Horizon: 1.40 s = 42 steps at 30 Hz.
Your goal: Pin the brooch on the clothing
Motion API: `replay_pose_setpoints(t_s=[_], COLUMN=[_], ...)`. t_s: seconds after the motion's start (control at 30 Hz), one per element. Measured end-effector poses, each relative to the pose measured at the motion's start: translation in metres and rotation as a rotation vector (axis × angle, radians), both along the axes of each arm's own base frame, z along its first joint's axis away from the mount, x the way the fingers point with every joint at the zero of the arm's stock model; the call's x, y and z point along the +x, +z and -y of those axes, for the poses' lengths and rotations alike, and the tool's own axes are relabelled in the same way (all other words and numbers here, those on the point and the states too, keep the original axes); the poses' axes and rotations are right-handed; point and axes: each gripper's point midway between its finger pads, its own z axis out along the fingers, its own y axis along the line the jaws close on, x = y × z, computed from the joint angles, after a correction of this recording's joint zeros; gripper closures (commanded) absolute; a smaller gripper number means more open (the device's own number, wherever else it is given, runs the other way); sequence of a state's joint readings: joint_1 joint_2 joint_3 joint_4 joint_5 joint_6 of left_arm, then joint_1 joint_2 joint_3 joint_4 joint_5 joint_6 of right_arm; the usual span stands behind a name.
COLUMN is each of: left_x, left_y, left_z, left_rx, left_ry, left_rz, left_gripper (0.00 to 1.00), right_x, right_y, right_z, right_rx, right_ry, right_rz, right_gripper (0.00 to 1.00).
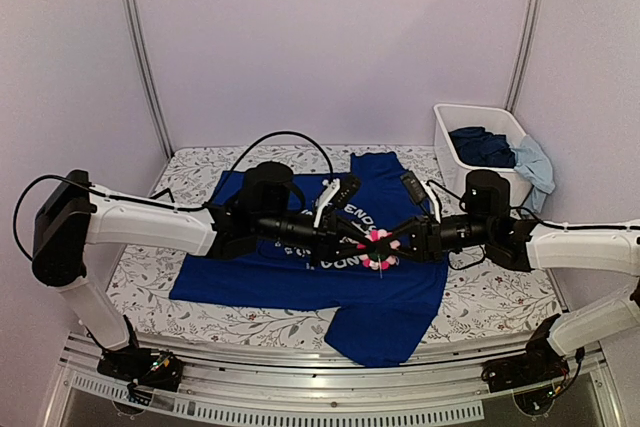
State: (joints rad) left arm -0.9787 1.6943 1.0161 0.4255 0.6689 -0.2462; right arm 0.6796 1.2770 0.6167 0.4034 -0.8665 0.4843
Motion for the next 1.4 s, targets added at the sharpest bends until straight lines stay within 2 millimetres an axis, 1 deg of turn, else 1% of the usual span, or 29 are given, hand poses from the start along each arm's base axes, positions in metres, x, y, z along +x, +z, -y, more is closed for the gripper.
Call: replay_pose_setpoints(t_s=[0.1,0.2,0.27,0.33,0.4,0.47,0.5,0.57,0.83,1.07,1.3,1.33,1.37,1.4], left_x=[0.0,0.0,0.0,0.0,0.0,0.0,0.0,0.0,0.0,0.0,0.0,0.0,0.0,0.0], left_y=[0.001,0.002,0.003,0.005,0.006,0.008,0.008,0.008,0.009,0.008,0.006,0.006,0.006,0.005], left_z=[0.0,0.0,0.0,0.001,0.001,0.001,0.001,0.001,0.001,0.001,0.001,0.0,0.0,0.0], left_rx=[-0.003,-0.005,-0.008,-0.014,-0.019,-0.024,-0.025,-0.026,-0.03,-0.027,-0.022,-0.022,-0.022,-0.021], left_ry=[0.001,0.003,0.005,0.006,0.008,0.007,0.007,0.007,0.007,0.011,0.012,0.011,0.012,0.014], left_rz=[-0.008,-0.02,-0.026,-0.031,-0.038,-0.043,-0.044,-0.049,-0.048,-0.05,-0.06,-0.06,-0.06,-0.059], left_gripper=[1.0,1.0,1.0,1.0,1.0,1.0,1.0,1.0,1.0,1.0,1.0,0.92,0.74,0.47], right_x=[-0.001,-0.004,-0.007,-0.009,-0.01,-0.01,-0.009,-0.008,-0.003,-0.004,-0.01,-0.01,-0.01,-0.009], right_y=[0.0,0.001,0.007,0.017,0.026,0.03,0.029,0.028,0.012,0.004,0.005,0.005,0.005,0.004], right_z=[0.0,0.003,0.006,0.01,0.012,0.013,0.013,0.013,0.008,0.003,0.002,0.002,0.002,0.002], right_rx=[-0.003,-0.012,-0.007,0.01,0.026,0.032,0.031,0.027,-0.002,-0.002,0.012,0.012,0.012,0.009], right_ry=[0.001,0.002,-0.001,-0.011,-0.021,-0.028,-0.032,-0.036,-0.035,0.002,0.046,0.047,0.046,0.043], right_rz=[-0.002,0.001,0.019,0.054,0.082,0.093,0.094,0.09,0.051,0.021,0.014,0.01,0.012,0.008], right_gripper=[0.6,0.59,0.63,0.66,0.65,0.61,0.58,0.56,0.61,0.82,0.99,1.0,1.0,1.0])
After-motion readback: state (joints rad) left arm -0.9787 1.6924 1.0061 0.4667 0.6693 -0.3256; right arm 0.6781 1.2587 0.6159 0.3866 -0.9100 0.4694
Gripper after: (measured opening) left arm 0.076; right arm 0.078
